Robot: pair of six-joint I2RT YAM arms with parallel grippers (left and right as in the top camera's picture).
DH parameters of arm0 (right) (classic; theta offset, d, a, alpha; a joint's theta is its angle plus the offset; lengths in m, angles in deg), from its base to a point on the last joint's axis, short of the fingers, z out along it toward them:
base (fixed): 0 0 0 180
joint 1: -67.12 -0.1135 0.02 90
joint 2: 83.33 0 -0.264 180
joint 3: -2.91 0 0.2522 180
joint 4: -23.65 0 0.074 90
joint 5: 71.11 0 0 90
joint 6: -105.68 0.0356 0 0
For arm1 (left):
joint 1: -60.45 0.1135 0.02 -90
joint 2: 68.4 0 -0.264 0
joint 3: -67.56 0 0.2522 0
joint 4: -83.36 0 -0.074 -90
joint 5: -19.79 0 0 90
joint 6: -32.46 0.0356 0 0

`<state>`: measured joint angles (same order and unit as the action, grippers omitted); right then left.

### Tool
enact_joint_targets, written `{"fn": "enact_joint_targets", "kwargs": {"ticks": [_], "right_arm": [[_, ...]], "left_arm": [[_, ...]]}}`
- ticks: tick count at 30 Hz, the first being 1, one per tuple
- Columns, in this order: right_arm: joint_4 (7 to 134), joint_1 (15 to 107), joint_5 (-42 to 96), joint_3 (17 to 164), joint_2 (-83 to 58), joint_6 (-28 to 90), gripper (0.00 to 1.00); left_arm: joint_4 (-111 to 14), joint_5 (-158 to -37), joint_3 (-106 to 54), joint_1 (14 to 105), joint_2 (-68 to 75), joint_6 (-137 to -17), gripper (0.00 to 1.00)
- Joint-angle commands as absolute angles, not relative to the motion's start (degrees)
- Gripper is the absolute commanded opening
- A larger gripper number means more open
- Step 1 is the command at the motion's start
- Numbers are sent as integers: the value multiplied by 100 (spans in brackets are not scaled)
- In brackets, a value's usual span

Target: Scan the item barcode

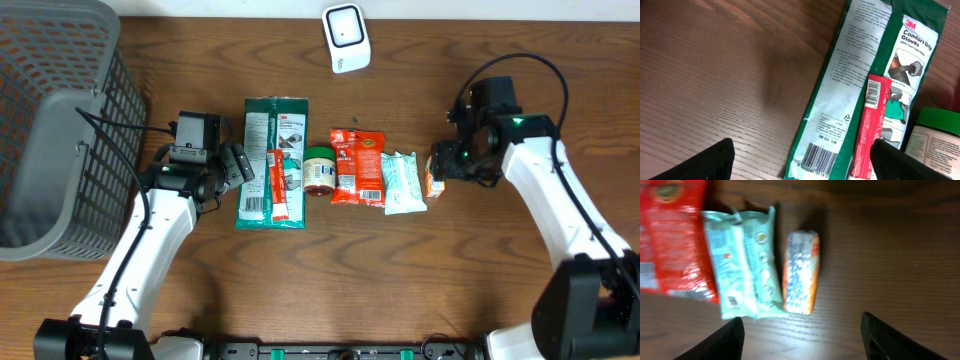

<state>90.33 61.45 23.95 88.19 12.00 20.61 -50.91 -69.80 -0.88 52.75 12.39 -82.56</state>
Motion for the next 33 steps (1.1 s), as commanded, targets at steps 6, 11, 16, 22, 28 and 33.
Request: {"fn": "enact_joint_targets", "kwargs": {"ticks": [6,11,16,22,28,33], "right_arm": [[8703,6101,2222,8857,2004,2142,67],[8647,6097,2220,8857,2304,2144,65],[8642,6084,2239,8857,2367,2144,64],[8644,6053,2239,8854,2367,2146,64],[8620,6036,2239,8854,2367,2146,62],[8629,6027,2239,8854,2367,2146,61]], "left_arm": [[-5076,-6867,-184,5294,1209,-8199,87],[-5076,-6867,-184,5294,1209,-8199,87],[-5076,-6867,-184,5294,1209,-8199,87],[-5076,-6867,-184,5294,1209,-8199,87],[-5076,-6867,-184,5294,1209,-8199,87],[-5076,-6867,-184,5294,1209,-8199,87]]}}
